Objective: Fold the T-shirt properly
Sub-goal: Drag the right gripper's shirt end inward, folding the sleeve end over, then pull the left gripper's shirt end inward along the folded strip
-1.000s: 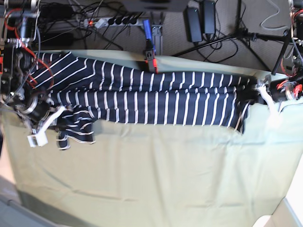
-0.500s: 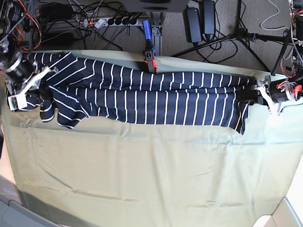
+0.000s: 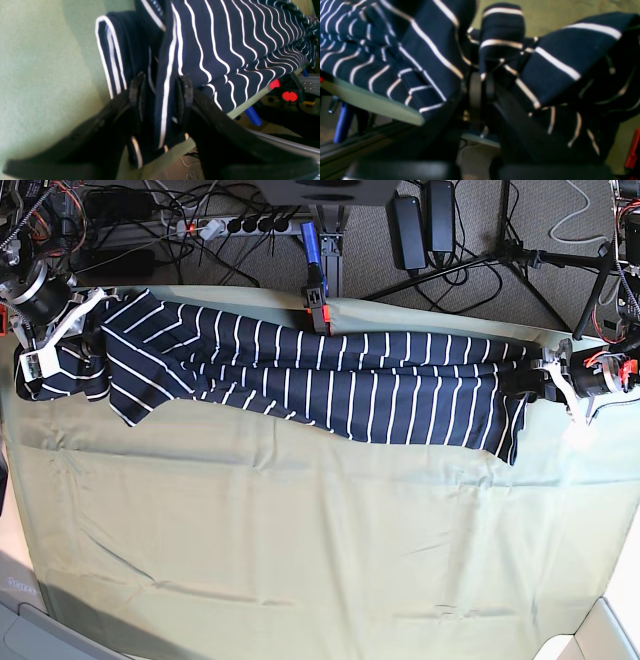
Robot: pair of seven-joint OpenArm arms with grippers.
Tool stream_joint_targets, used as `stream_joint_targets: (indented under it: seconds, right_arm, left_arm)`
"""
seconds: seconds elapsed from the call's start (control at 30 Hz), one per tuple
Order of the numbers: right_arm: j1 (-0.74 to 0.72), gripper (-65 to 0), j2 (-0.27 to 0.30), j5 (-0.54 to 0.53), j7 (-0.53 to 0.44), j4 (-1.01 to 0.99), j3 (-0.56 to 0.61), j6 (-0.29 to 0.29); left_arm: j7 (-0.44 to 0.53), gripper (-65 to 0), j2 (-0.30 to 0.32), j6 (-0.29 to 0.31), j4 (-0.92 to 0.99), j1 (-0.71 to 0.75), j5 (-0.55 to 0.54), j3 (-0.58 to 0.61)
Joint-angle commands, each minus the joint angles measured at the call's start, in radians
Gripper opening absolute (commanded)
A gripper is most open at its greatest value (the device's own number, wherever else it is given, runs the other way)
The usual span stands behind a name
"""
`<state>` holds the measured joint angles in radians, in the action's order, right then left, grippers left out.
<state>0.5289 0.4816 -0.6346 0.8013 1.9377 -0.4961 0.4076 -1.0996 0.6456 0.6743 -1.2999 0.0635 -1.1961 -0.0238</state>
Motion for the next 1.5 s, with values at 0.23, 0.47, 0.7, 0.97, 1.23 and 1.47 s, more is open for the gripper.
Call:
stream_joint_targets:
  seconds: [0.23,0.47,0.7,0.97,1.23,1.47]
  right_arm:
    - [0.001,-32.9,0.016,0.037,-0.008,-0.041,-0.011,0.056]
    - [-0.002,-27.3,0.016,0.035,-0.008,-0.048,-0.011,0.053]
    - [-0.005,-27.5,0.0,0.021,0.007,0.064,-0.051,0.052]
    - [-0.005,-65.0,-0.019,0.029,-0.051,0.185,-0.111,0.052]
    - [-0.026,-65.0,-0.018,0.209,-0.153,0.027,-0.111,0.018]
    - [-0.092,-65.0,-0.017,0.205,-0.154,-0.233,-0.111,0.018]
  left_arm:
    - [0.0,-42.1,0.022,0.024,-0.011,-0.01,0.003,-0.01]
    - [0.003,-42.1,0.022,0.024,-0.011,-0.01,0.003,-0.01]
    - [0.003,-42.1,0.022,0.024,-0.011,-0.01,0.003,-0.01]
    - [0.003,-42.1,0.023,0.024,-0.011,-0.01,0.004,-0.01]
    - [0.003,-42.1,0.022,0.024,-0.011,-0.011,-0.014,-0.01]
    - [0.003,-42.1,0.022,0.024,-0.011,-0.01,-0.018,-0.01]
